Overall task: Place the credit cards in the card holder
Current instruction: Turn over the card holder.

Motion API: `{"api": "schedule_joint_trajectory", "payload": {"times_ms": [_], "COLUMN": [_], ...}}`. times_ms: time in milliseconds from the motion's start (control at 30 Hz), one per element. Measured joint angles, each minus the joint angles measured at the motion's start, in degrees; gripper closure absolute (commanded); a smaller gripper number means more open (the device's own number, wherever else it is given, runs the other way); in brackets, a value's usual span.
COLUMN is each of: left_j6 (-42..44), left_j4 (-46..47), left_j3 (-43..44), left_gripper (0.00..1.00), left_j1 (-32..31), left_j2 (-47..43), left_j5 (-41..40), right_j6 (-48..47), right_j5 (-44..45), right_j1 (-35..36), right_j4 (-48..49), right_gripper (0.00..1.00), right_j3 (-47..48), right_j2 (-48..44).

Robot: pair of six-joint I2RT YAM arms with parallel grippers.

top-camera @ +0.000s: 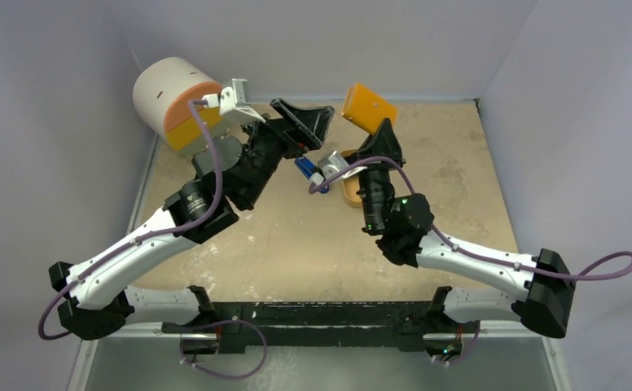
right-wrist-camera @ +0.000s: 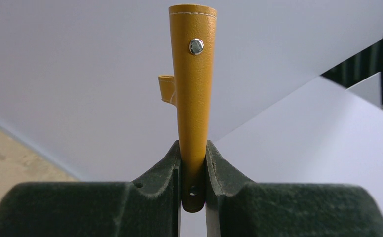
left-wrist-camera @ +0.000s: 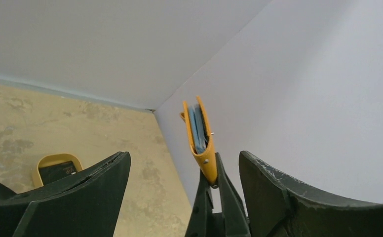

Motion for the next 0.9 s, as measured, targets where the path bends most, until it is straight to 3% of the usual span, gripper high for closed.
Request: {"api": "schedule_joint_trajectory", "payload": {"times_ms": [233,600,800,900], "left_j6": [1.7,1.2,0.8,0.0], "left_j4": [4.9,12.0,12.0,12.0], "left_j3": [-2.9,-6.1,-6.1,-6.1], "left_gripper": [0.18,0.18,0.24,0.33], "left_j1": [0.0,0.0,0.0,0.0], "left_j2": [-1.3,-1.3,2.3,3.4], "left_j5": [1.7,9.1,14.2,16.1], "right_j6": [-9.0,-11.2,-12.0,-12.4], "right_j5": [-3.3,-4.3,-4.3,-4.4], "right_j1": [2.2,3.0,3.7,4.0], "right_j4": [7.7,9.2,9.3,9.7], "right_gripper": [1.0,1.0,1.0,1.0], "right_j3": [-2.3,-3.6,-3.6,-3.5], "right_j2": [-0.4,-1.9,-1.9,-1.8]}}
